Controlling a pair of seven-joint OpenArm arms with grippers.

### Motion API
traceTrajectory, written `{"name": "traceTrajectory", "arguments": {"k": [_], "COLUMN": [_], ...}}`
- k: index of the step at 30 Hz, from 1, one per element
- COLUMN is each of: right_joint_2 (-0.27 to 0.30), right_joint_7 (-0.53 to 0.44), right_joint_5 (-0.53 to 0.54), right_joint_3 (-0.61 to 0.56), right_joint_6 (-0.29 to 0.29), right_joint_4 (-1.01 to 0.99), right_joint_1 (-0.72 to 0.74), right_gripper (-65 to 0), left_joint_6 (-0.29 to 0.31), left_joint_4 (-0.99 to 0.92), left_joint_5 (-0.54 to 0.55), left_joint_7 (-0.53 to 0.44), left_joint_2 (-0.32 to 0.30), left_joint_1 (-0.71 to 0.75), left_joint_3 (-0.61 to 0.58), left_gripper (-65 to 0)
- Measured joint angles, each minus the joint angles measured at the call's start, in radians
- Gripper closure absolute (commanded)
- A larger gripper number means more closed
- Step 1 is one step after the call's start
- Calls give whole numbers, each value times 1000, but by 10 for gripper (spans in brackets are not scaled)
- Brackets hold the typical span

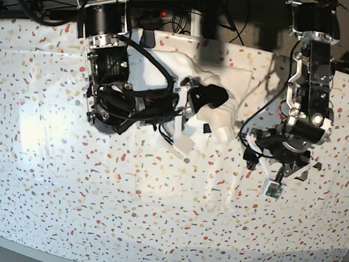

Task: Fold the T-shirt properly
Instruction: 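Release the folded end and lift the right gripper away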

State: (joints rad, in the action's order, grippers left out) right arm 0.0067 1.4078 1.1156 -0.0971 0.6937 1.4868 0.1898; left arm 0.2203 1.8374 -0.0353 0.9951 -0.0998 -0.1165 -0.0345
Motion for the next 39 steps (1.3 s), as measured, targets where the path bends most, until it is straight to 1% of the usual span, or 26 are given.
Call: {"name": "traceTrajectory", "arguments": {"k": [3,6,7,8,9,14,18,20,22,24,25,27,29,31,32,34,37,39], "right_joint_2": [-25,-29,-29,-28,-29,-18,-7,-7,2,15,27,54,82,108,122,140,137,137], "right_joint_7": [0,-3,-3,-3,-3,-3,-3,-4,-45,-76,-88,-118,-156,-183,-190,-218,-253,-296], "right_joint_5": [-7,-6,-6,-6,-6,-7,-17,-18,-18,-18,-34,-120,-193,-229,-248,-288,-360,-381], "right_joint_3": [0,0,0,0,1,5,39,82,142,214,244,278,276,254,240,212,183,161], "right_joint_6": [0,0,0,0,0,0,0,0,0,0,0,0,0,0,0,0,0,0], "right_joint_4": [0,0,0,0,0,0,0,0,0,0,0,0,0,1,1,1,-6,-28], "right_joint_1": [-2,-1,-1,-1,-2,-1,2,2,5,18,29,59,89,110,121,142,174,185], "right_gripper": [-1,-198,-244,-272,-284,-285,-285,-285,-284,-284,-284,-284,-284,-284,-284,-284,-284,-284], "left_joint_6": [0,0,0,0,0,0,-1,-9,-9,-12,-11,0,50,67,65,63,61,58], "left_joint_4": [0,0,0,0,0,0,0,0,0,24,52,127,180,214,225,248,291,312], "left_joint_5": [-2,-2,-2,-2,-2,-2,-43,-43,-43,-22,13,80,158,220,228,217,220,263], "left_joint_7": [0,0,0,0,0,0,-2,-2,2,61,70,60,58,91,111,114,105,108], "left_joint_2": [0,0,0,0,0,0,0,0,0,0,-1,-1,0,0,0,-1,-3,2], "left_joint_1": [0,0,0,0,0,0,0,0,0,1,8,39,97,183,222,285,357,415], "left_joint_3": [0,0,0,0,0,0,0,0,0,0,1,2,0,-4,-5,-1,0,0], "left_gripper": [-397,-397,-397,-397,-397,-397,-397,-397,-397,-397,-397,-397,-397,-397,-397,-397,-397,-397]}}
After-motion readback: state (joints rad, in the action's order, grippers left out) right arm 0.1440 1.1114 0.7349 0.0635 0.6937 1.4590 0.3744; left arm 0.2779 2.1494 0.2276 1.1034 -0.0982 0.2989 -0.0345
